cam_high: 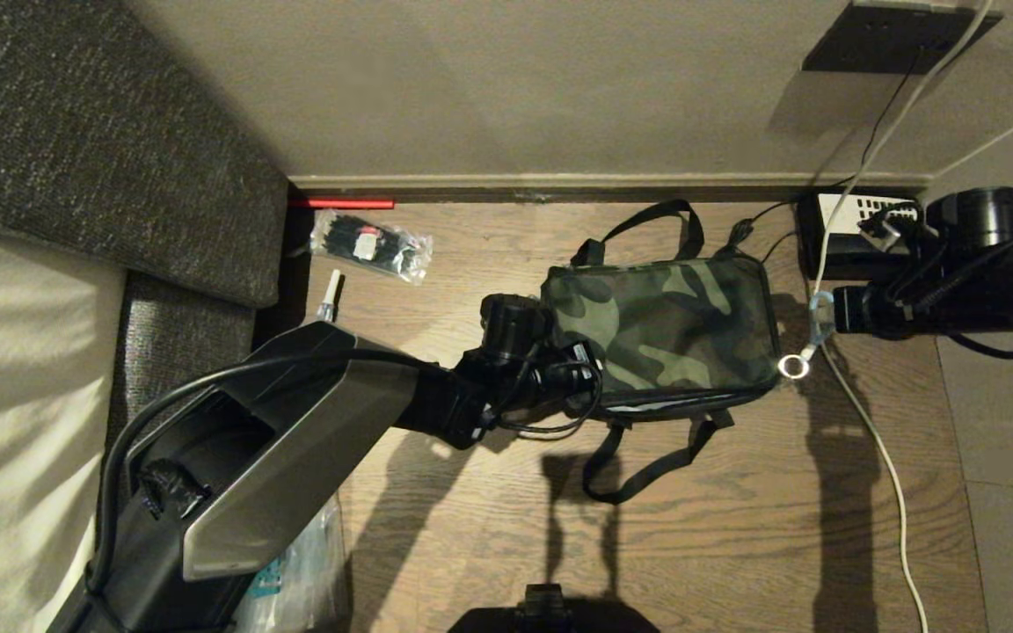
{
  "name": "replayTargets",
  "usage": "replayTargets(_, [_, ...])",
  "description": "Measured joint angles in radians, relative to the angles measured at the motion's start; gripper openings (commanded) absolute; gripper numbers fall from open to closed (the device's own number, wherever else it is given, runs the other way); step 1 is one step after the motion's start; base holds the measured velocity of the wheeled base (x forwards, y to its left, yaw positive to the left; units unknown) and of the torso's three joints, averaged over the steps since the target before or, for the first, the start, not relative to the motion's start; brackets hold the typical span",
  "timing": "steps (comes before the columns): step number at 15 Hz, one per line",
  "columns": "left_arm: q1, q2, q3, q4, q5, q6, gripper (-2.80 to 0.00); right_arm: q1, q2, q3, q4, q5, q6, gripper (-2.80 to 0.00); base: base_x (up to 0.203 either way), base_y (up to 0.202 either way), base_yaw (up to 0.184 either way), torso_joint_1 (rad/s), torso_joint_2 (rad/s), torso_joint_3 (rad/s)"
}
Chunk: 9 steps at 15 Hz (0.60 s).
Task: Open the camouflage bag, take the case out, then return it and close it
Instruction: Open the top of the storage box
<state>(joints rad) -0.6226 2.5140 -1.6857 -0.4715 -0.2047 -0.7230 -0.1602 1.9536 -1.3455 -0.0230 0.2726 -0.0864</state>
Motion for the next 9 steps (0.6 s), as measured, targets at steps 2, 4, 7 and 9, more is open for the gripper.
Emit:
replayTargets(2, [0.0, 0.0, 0.001, 0.0, 0.0, 0.001, -2.8, -0.009, 0.018, -0.049, 0.045, 0.0, 0.005, -2.8, 0.0, 0.0, 0.0, 0.0, 0.0, 0.0])
replayTargets(4, [0.0, 0.0, 0.001, 0.0, 0.0, 0.0, -2.8, -0.014, 0.03, -0.089, 0.072, 0.002, 0.007, -2.8, 0.0, 0.0, 0.0, 0.0, 0.0, 0.0])
replayTargets(7, [0.001, 0.003, 0.001, 0.0, 0.0, 0.0, -2.8, -0.015, 0.039, -0.154, 0.111, 0.006, 0.007, -2.8, 0.0, 0.0, 0.0, 0.0, 0.0, 0.0])
replayTargets(9, [0.001, 0.004, 0.001, 0.0, 0.0, 0.0, -2.8, -0.015, 0.043, -0.201, 0.155, 0.01, 0.007, -2.8, 0.0, 0.0, 0.0, 0.0, 0.0, 0.0])
